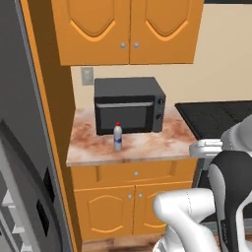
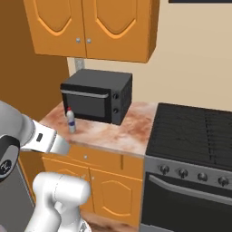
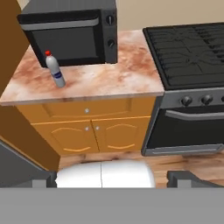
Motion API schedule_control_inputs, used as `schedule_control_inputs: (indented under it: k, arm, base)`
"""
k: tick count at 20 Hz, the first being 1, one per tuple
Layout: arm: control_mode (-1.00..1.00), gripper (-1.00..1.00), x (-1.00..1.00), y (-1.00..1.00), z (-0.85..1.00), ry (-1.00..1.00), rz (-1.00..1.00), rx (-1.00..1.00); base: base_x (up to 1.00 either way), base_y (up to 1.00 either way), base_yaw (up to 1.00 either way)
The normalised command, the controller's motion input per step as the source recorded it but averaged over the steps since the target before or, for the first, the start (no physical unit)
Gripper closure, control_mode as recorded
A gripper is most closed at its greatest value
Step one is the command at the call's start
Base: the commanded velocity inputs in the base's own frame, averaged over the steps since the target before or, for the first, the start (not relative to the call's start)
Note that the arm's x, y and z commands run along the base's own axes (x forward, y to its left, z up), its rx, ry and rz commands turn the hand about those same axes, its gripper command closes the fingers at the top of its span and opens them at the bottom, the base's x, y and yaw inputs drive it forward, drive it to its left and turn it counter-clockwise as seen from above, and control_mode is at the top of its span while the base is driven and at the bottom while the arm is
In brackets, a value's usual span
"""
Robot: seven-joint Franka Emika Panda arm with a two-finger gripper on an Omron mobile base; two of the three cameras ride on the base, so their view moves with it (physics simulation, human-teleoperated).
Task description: Take the bottled waters from the counter and place them in the freezer to freeze. Close the freezer door after placing the bottles.
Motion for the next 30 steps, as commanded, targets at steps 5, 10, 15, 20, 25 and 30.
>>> schedule_control_inputs:
  k: [5, 10, 15, 20, 25, 30]
  arm:
    - [1.0, -1.0, 0.0, 0.0, 0.0, 0.0, 0.0, 0.0]
    - [1.0, -1.0, 0.0, 0.0, 0.0, 0.0, 0.0, 0.0]
    - [1.0, -1.0, 0.0, 0.0, 0.0, 0.0, 0.0, 0.0]
    - [1.0, -1.0, 0.0, 0.0, 0.0, 0.0, 0.0, 0.0]
    - [1.0, -1.0, 0.0, 0.0, 0.0, 0.0, 0.0, 0.0]
    - [1.0, -1.0, 0.0, 0.0, 0.0, 0.0, 0.0, 0.0]
  base:
    - [0.47, -0.22, -0.02]
    - [0.41, 0.0, -0.07]
    - [0.45, -0.19, -0.05]
    - [0.44, -0.23, -0.03]
    - [0.37, -0.35, -0.02]
    - [0.09, -0.4, -0.08]
